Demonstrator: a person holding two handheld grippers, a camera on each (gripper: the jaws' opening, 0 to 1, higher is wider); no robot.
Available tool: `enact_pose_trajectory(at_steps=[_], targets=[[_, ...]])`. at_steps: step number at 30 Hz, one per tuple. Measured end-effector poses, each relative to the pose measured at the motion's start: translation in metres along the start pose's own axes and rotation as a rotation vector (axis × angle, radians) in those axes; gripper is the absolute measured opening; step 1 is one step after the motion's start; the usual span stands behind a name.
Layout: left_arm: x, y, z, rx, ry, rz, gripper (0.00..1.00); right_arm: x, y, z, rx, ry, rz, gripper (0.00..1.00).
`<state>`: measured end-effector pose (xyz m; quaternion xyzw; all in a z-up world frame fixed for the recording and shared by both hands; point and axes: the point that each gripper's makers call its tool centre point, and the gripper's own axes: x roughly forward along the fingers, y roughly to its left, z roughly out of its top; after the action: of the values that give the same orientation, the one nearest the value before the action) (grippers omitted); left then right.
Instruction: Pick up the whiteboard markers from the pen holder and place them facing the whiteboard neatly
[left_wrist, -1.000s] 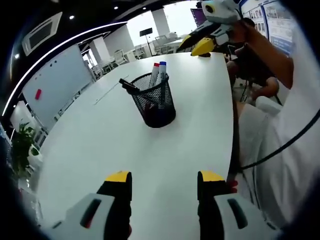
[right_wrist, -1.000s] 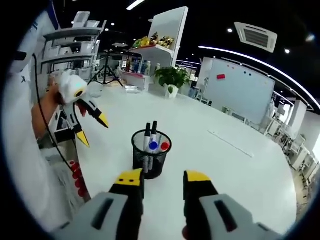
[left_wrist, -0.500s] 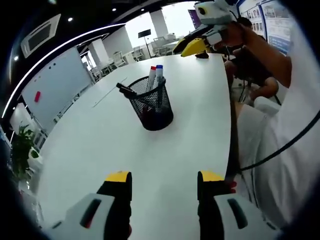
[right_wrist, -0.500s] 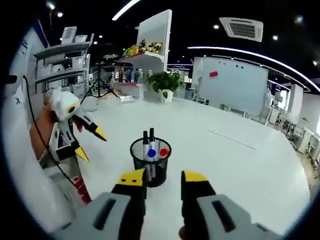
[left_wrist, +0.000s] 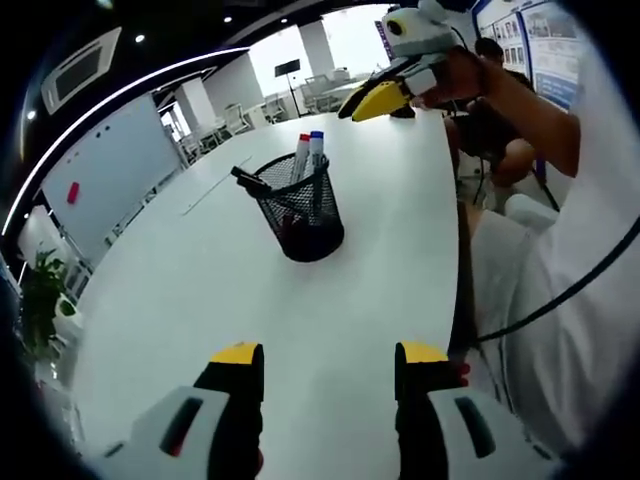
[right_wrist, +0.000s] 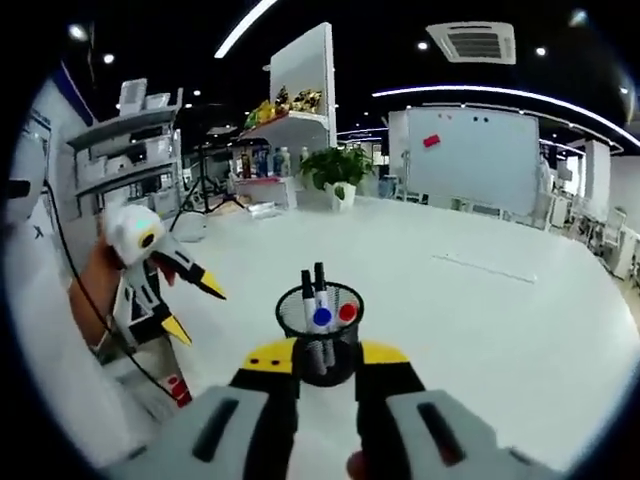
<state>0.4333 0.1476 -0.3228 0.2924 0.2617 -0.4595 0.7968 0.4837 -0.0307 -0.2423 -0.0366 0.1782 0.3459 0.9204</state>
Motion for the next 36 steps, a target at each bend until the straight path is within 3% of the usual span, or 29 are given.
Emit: enact_pose_trajectory(at_steps=[7,25,36], targets=[[-0.001,-0.003,-0.003,-0.001,0.005,-0.004,0.54,0.003,-0.002,0.006,0.069,-0.034,0.015,0.2],[-0.001,-0.003,-0.007,-0.01,0.004,-0.005,0.54,0.023,0.009,0.007,0.121,-0.052,0.048,0.2],[-0.005,-0.004,-0.015,-0.024,0.01,0.003,0.54,0.03,0.005,0.007,0.232,-0.082,0.093,0.18]])
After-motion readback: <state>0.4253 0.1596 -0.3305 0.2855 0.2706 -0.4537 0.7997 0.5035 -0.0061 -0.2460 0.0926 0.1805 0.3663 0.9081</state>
